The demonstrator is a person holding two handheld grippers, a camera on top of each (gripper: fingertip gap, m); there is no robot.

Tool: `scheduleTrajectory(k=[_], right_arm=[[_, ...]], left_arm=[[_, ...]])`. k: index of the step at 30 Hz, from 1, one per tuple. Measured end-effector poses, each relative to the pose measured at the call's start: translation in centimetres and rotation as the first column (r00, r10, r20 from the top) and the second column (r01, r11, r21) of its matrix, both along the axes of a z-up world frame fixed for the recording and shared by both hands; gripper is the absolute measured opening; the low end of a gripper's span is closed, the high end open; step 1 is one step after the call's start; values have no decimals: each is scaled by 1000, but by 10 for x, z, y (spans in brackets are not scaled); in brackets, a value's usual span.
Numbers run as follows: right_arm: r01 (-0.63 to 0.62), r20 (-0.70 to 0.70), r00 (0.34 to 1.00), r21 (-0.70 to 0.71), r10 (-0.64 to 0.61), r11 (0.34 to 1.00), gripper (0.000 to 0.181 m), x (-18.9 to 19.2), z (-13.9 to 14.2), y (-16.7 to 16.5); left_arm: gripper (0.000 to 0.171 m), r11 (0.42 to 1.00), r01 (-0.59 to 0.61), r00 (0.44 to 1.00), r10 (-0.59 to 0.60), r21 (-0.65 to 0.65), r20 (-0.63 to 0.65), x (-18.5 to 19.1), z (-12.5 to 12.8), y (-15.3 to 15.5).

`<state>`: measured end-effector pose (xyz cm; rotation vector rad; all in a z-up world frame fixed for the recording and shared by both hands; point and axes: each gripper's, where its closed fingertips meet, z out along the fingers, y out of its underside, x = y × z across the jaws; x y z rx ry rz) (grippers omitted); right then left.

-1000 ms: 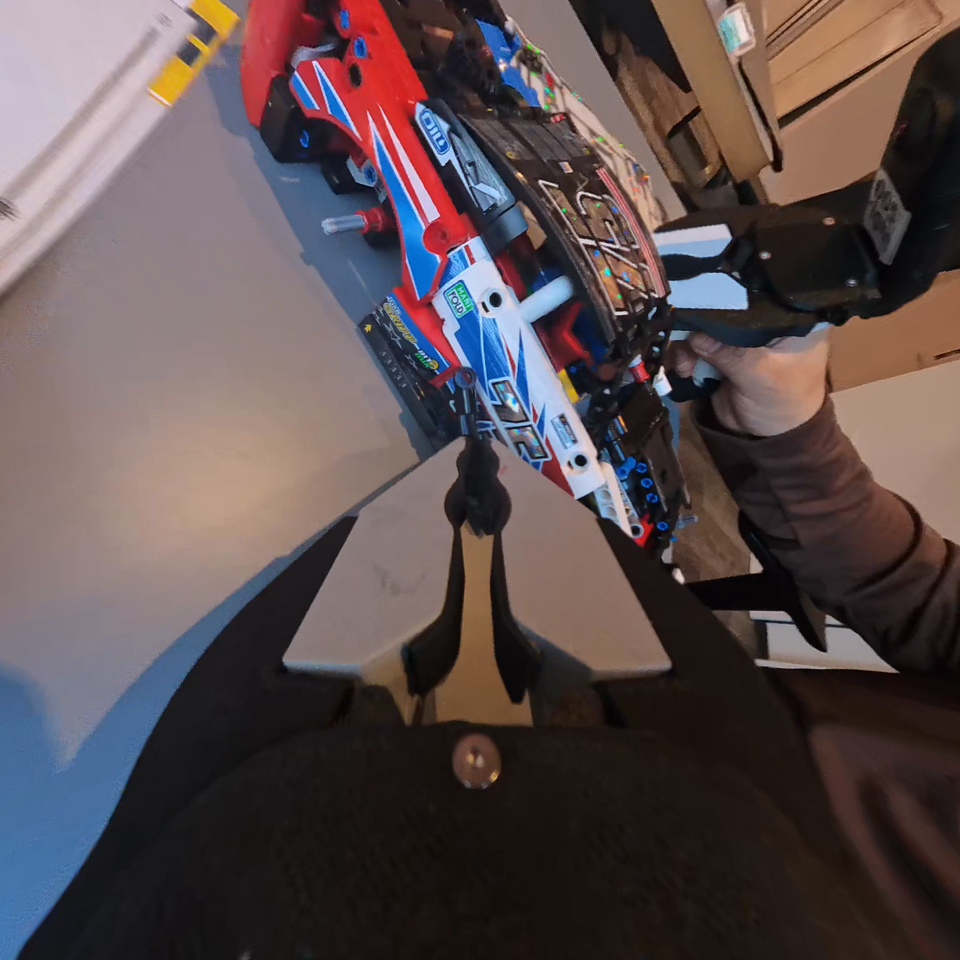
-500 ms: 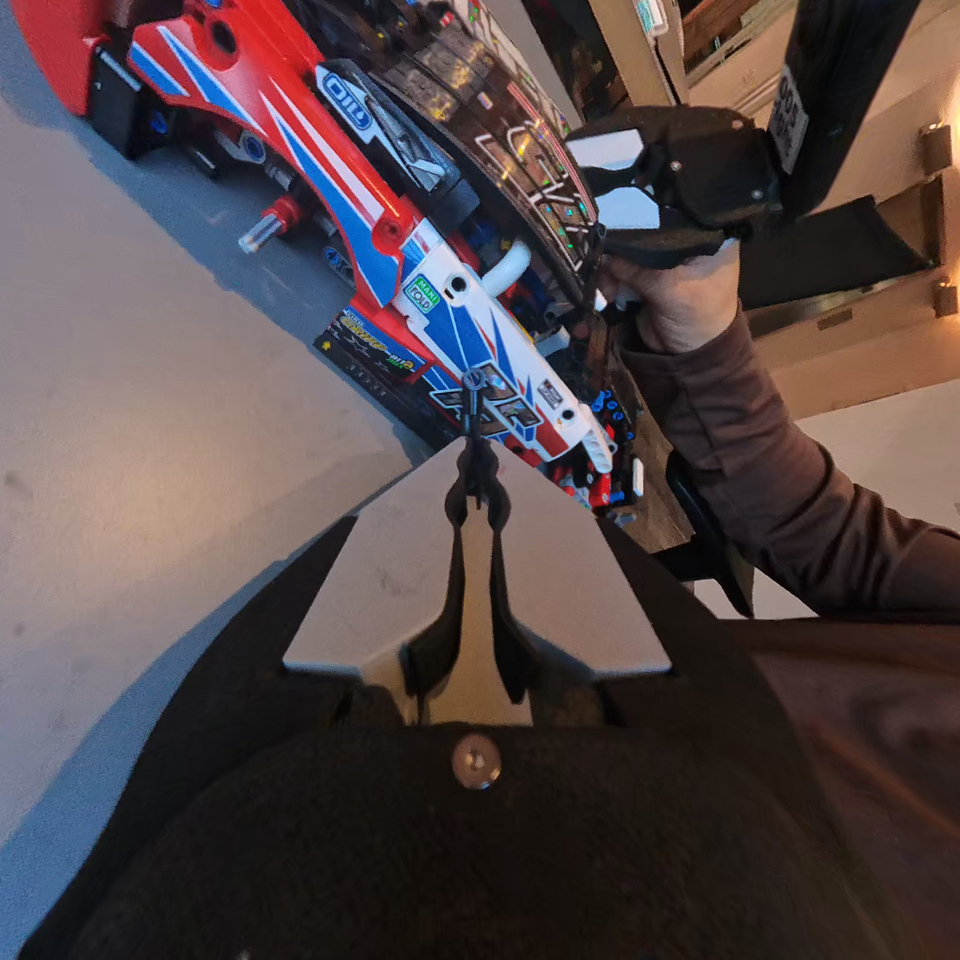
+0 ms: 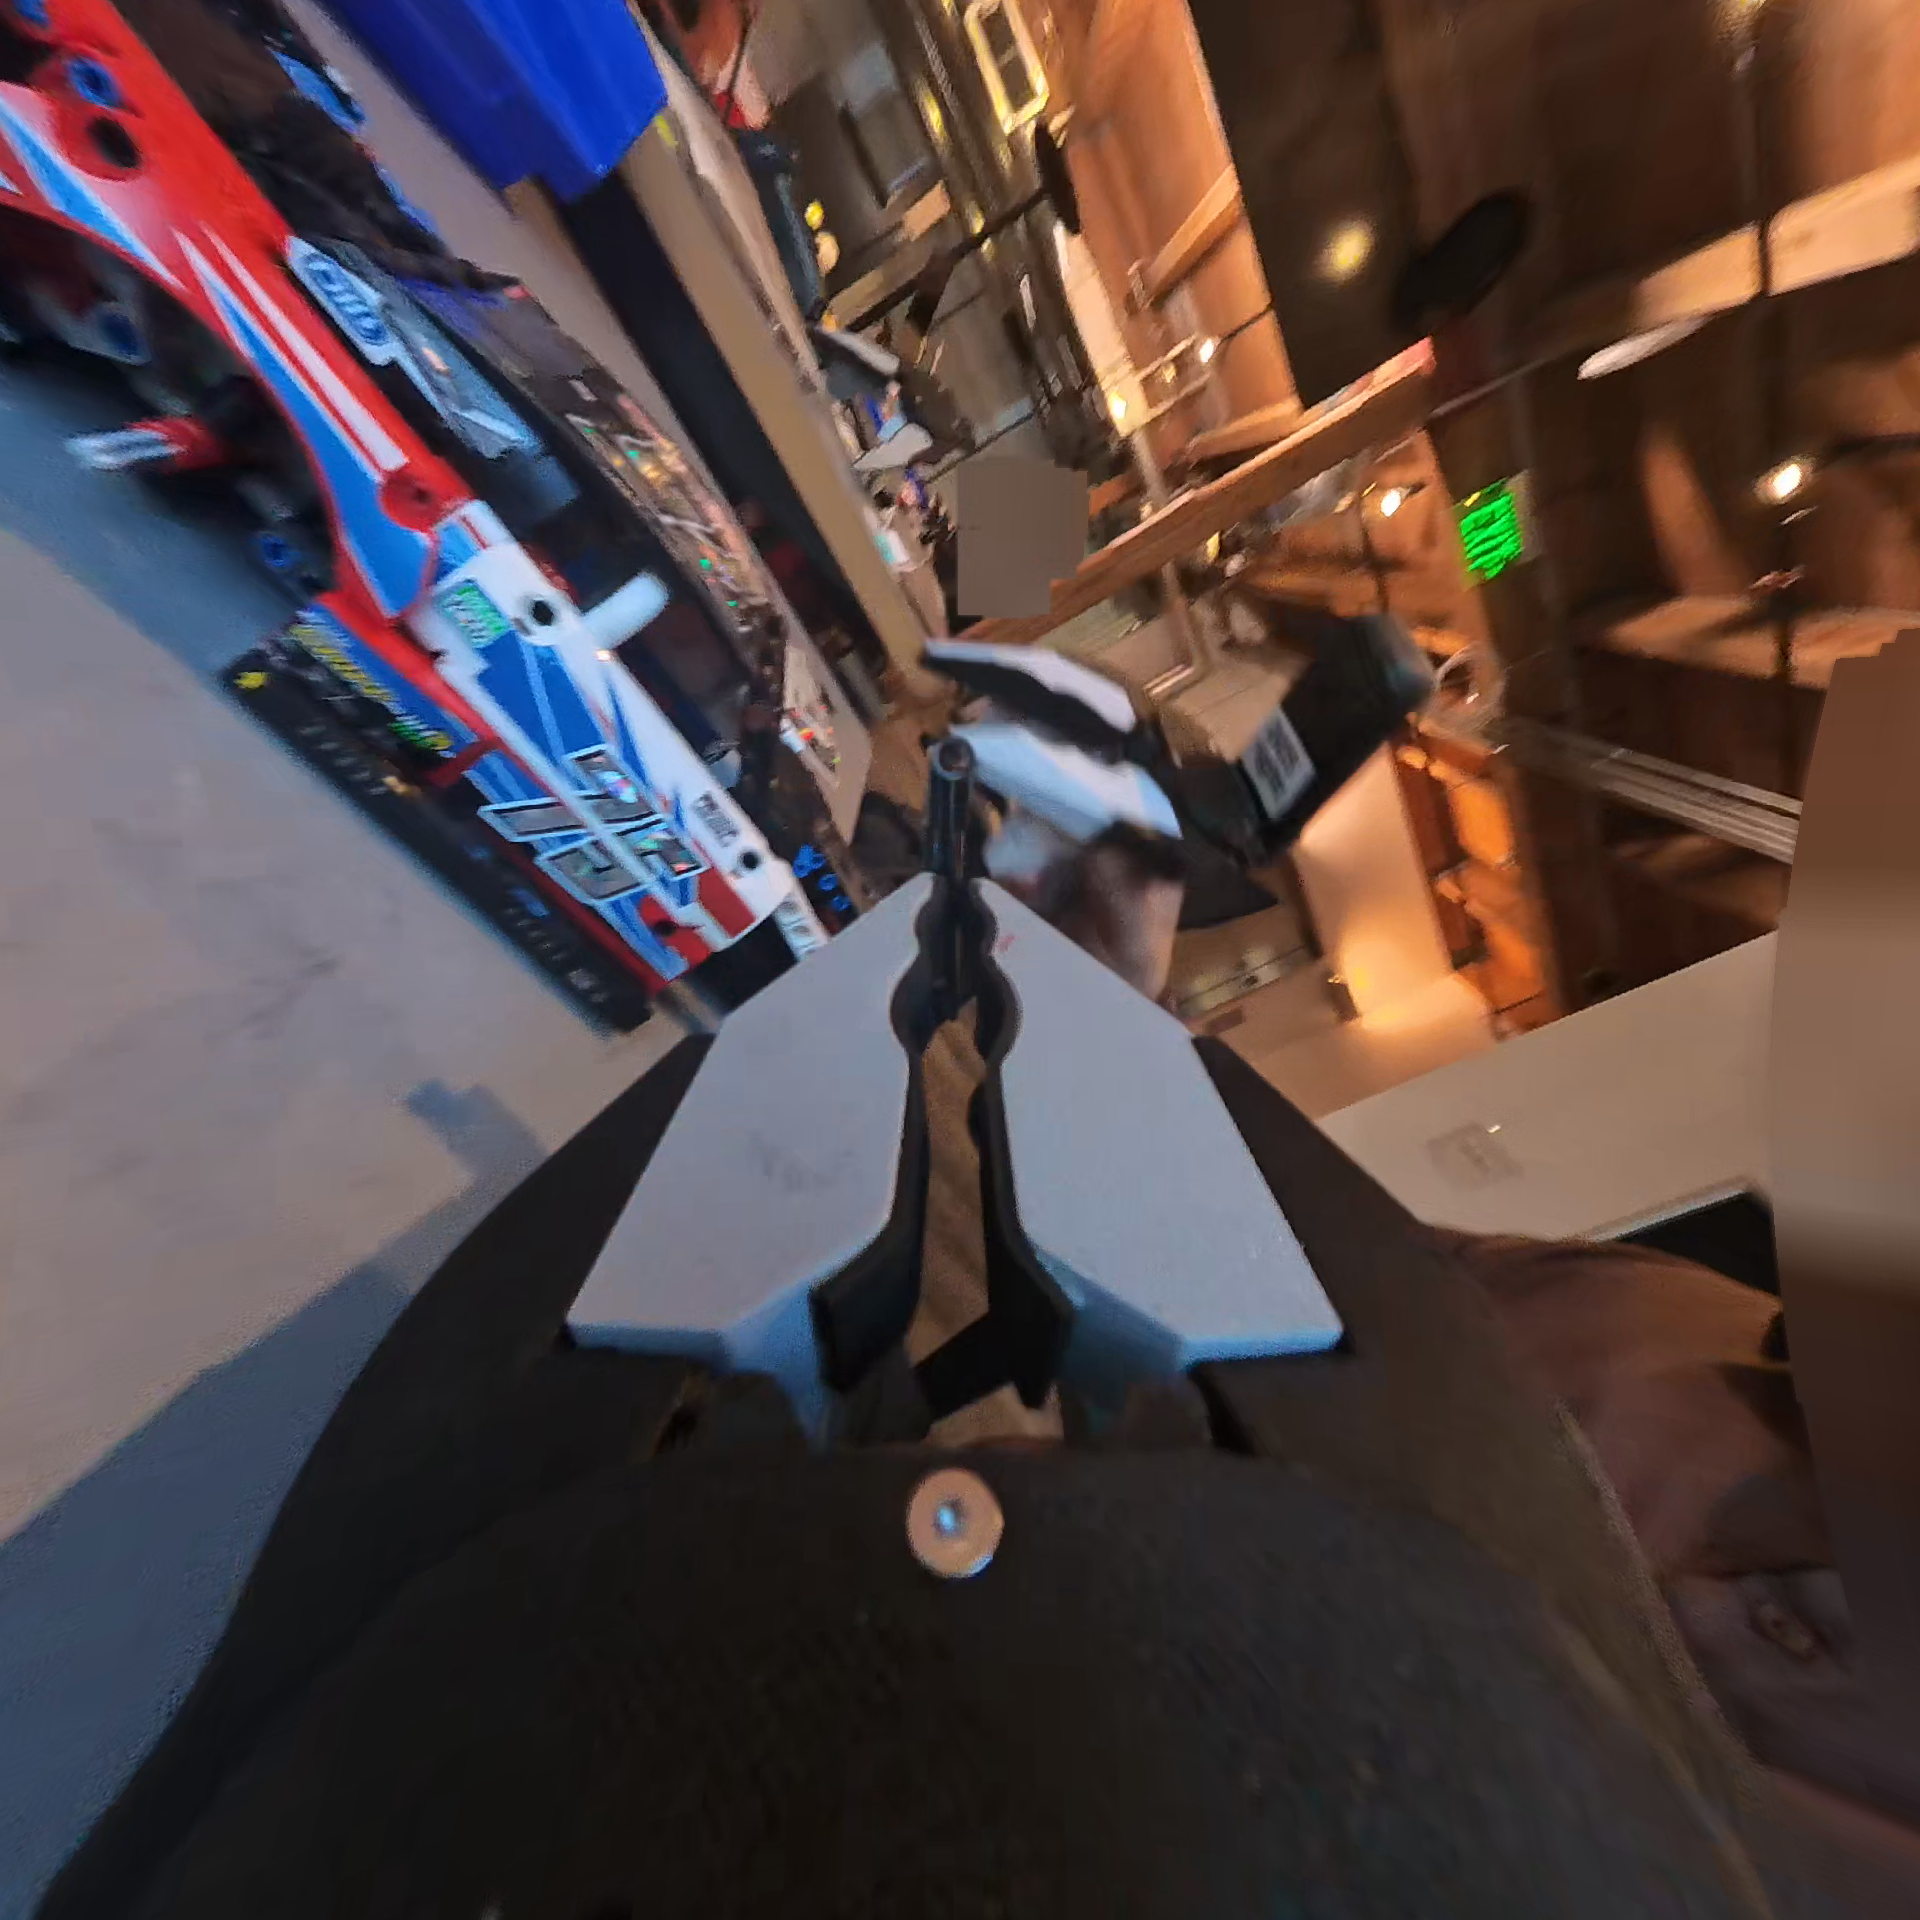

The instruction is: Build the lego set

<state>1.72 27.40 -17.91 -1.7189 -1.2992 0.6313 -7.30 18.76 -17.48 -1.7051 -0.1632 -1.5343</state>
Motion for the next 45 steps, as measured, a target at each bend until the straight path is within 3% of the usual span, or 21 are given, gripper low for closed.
scheduleTrajectory(k=[3,6,12,15,22,27,31,33,34,35,37,39,42,45], right_arm=[[-155,-47,987,22,156,988,30,-25,11,-75],[-151,-54,986,87,156,985,28,-41,11,-104],[-79,-80,994,31,81,996,28,-51,0,-100],[-42,-112,993,69,49,997,20,-50,7,-96],[-8,-86,996,76,14,997,20,-47,0,-92],[-11,-32,999,71,13,997,18,-44,-10,-90],[-23,-28,999,4,23,1000,12,-42,-17,-88],[-29,-11,1000,-41,28,999,12,-38,-21,-86],[-27,-11,1000,-60,26,998,11,-37,-24,-84],[-24,-13,1000,-85,23,996,11,-36,-28,-82],[-18,-3,1000,-152,18,988,12,-35,-37,-80],[-12,-9,1000,-209,10,978,12,-31,-38,-78],[5,30,1000,-295,4,955,11,-21,-41,-76],[-2,60,998,-383,27,924,12,-19,-46,-81]], left_arm=[[0,1000,-25,995,24,12,93,16,10,3],[0,998,-56,990,55,4,127,28,12,6],[0,990,-142,975,136,22,177,36,19,5],[0,987,-159,974,154,20,165,43,17,2],[0,984,-176,969,171,10,180,54,14,1],[0,982,-185,980,182,33,77,57,5,3],[3,977,-144,977,166,161,-134,55,2,0],[11,961,-104,913,194,256,-358,48,-3,1],[0,942,-89,862,236,324,-448,42,-4,3],[0,928,-76,810,271,365,-520,38,-7,5],[0,918,-25,731,287,396,-620,33,-9,8],[13,880,73,640,319,469,-699,30,-2,7],[21,808,283,399,391,517,-829,27,-3,6],[15,708,494,158,499,505,-852,37,-10,5]])
